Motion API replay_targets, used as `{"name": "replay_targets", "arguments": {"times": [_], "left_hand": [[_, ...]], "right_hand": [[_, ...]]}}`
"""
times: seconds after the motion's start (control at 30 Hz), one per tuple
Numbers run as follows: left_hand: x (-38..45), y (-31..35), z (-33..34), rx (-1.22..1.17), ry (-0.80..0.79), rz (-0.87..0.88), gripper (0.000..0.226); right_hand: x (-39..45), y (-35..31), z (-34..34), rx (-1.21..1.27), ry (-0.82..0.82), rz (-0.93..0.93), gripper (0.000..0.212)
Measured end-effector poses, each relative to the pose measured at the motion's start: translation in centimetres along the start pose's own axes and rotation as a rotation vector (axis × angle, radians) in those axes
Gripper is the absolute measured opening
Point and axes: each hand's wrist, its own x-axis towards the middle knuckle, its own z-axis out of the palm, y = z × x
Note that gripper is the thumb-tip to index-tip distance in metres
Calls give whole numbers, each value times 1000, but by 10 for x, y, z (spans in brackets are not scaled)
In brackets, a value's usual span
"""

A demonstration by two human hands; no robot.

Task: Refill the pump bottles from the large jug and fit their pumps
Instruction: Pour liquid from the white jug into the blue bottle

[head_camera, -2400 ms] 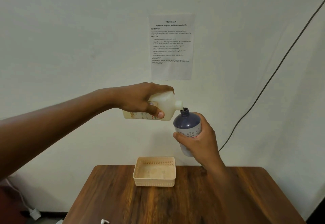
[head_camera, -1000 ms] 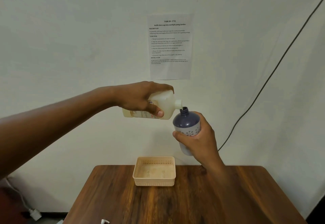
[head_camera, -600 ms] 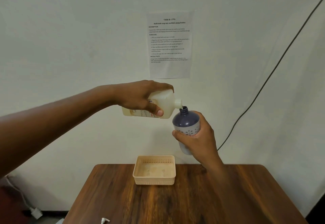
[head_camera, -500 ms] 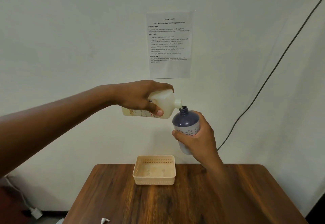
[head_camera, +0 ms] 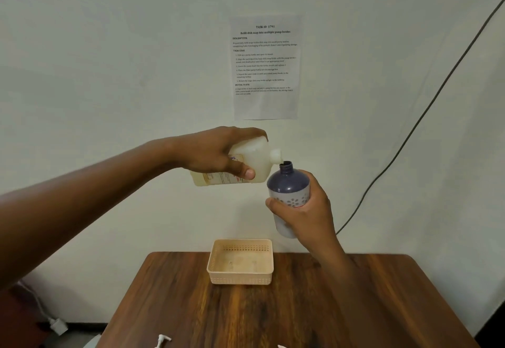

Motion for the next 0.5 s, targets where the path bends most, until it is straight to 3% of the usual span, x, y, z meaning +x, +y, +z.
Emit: {"name": "replay_targets", "arguments": {"times": [0.5], "left_hand": [[-54,-53,86,-516,197,-212,61]], "right_hand": [[-8,23,34,39,-57,127,64]]}}
